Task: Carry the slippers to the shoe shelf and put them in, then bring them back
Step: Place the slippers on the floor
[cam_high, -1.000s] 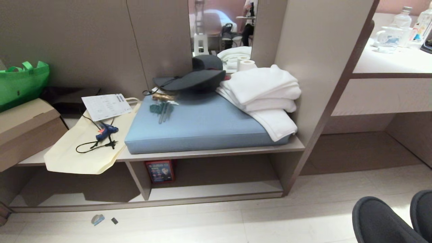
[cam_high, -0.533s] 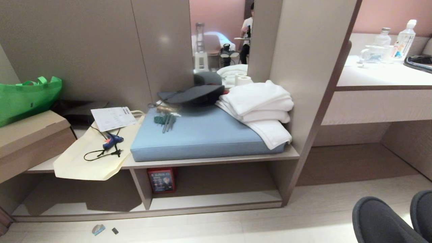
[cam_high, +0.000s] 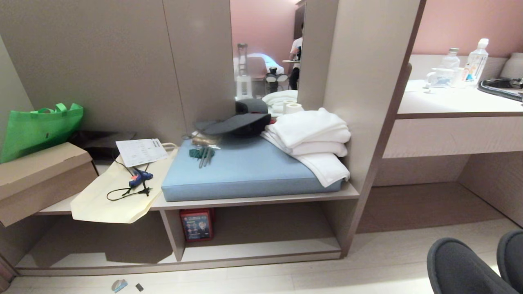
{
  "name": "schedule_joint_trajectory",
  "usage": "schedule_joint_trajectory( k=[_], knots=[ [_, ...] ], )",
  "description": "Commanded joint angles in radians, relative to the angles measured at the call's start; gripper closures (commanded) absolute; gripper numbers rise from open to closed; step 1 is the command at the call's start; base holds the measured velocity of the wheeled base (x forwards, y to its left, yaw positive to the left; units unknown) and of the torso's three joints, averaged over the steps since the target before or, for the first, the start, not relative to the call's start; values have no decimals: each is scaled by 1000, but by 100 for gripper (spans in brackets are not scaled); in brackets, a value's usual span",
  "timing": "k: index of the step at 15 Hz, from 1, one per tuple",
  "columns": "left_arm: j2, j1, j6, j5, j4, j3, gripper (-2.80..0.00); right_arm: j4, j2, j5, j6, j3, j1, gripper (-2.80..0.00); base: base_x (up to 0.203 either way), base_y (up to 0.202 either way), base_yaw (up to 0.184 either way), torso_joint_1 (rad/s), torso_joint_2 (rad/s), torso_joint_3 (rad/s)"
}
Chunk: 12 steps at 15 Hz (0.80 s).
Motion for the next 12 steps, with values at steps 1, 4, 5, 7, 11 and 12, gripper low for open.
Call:
schedule_joint_trajectory(
  k=[1, 4, 5, 7, 11, 12],
  knots=[
    [1, 0, 0, 0, 0, 0, 0, -1, 1, 1, -2, 0, 0, 0, 0, 0, 0, 0, 0, 0],
    [0, 0, 0, 0, 0, 0, 0, -1, 2, 1, 0, 0, 0, 0, 0, 0, 0, 0, 0, 0],
    [1, 0, 0, 0, 0, 0, 0, 0, 0, 1, 1, 0, 0, 0, 0, 0, 0, 0, 0, 0],
    [1, 0, 0, 0, 0, 0, 0, 1, 0, 1, 6, 0, 0, 0, -4, -2, -140, 1, 3, 5],
    [1, 0, 0, 0, 0, 0, 0, 1, 1, 1, 11, 0, 0, 0, 0, 7, -177, -1, 0, 4],
    [1, 0, 0, 0, 0, 0, 0, 1, 2, -1, 12, 0, 0, 0, 3, 7, -179, 2, 2, 2]
  ],
)
